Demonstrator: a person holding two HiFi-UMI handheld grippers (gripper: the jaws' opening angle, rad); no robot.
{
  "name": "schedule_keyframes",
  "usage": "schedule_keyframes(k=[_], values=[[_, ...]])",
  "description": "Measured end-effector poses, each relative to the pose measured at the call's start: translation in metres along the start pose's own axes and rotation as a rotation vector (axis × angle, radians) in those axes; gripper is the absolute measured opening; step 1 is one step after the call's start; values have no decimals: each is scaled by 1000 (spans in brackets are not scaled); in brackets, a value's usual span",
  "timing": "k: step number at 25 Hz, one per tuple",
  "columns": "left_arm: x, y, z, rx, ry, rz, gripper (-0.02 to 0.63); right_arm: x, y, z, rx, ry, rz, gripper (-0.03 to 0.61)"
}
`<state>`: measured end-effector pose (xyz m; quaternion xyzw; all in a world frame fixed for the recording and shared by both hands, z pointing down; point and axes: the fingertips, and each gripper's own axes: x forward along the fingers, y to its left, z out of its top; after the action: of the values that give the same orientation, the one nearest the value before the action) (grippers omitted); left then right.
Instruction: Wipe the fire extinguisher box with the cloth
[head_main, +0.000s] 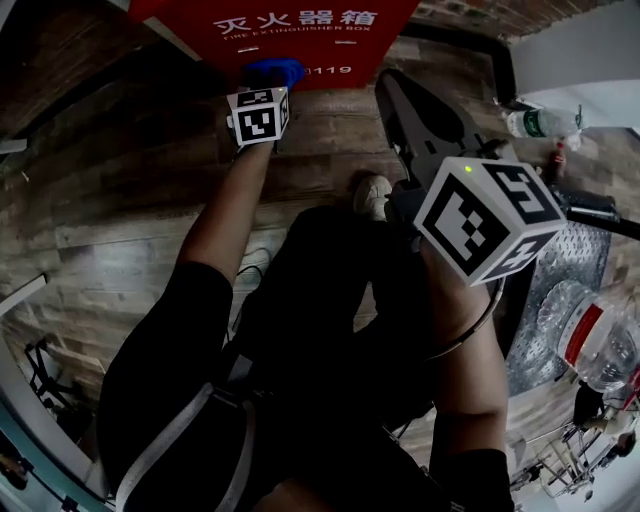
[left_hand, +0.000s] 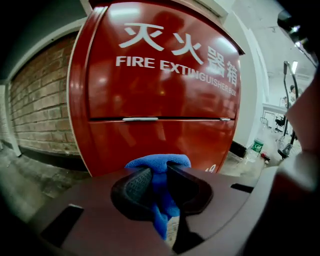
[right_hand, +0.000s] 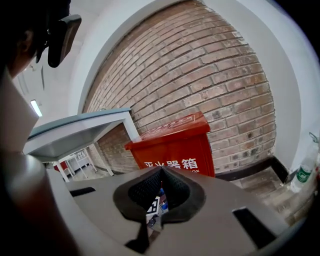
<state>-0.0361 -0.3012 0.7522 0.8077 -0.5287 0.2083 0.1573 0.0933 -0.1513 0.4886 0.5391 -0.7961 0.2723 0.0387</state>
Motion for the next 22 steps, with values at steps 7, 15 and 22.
schedule_keyframes(k=[7, 15, 22], values=[[-12, 71, -17, 36, 29, 114, 71, 11, 18, -2, 1, 3, 41, 15], [5, 89, -58, 88, 129, 172, 71, 14, 12, -8, 7, 31, 38, 15], [33, 62, -90, 82, 203, 84, 71, -7, -19, -12, 99, 25, -32, 15]])
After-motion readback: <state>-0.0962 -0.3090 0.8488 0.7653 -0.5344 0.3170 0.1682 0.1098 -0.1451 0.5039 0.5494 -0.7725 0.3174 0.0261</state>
